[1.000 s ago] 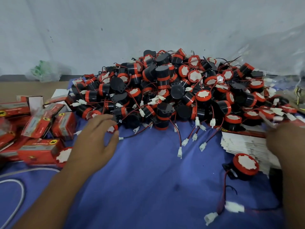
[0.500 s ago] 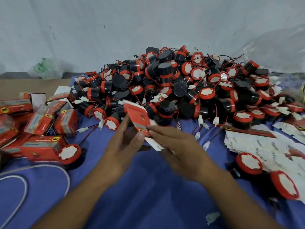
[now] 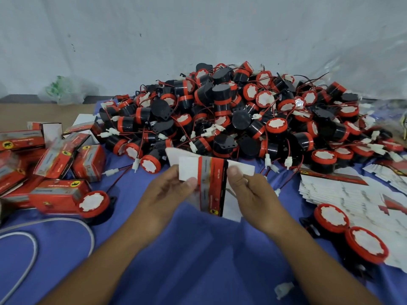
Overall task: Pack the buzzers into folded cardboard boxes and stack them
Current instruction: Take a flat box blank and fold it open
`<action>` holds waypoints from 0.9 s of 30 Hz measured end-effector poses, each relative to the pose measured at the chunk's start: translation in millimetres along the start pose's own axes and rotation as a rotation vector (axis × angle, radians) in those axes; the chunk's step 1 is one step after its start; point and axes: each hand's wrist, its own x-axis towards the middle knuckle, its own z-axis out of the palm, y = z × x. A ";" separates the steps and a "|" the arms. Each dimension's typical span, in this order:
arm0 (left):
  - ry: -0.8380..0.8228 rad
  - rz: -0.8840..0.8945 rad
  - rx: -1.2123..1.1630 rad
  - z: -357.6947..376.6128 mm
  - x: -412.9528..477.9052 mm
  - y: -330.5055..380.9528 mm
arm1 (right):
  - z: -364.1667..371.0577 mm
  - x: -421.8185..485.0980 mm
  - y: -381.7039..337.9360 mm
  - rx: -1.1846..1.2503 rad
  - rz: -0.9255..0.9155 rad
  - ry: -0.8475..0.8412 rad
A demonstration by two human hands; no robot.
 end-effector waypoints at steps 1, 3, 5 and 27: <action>-0.010 -0.006 -0.026 0.5 -0.2 0.3 | 0.9 -0.9 -0.1 0.015 0.024 0.001; -0.046 -0.061 -0.118 1.4 -0.5 1.1 | 4.1 -2.2 -2.1 0.064 0.074 -0.004; -0.110 -0.135 -0.222 3.7 -2.0 2.3 | 6.2 -2.4 -3.4 0.219 0.162 -0.005; 0.163 -0.226 -0.431 13.4 4.2 6.9 | 17.9 2.2 4.8 0.740 0.405 -0.208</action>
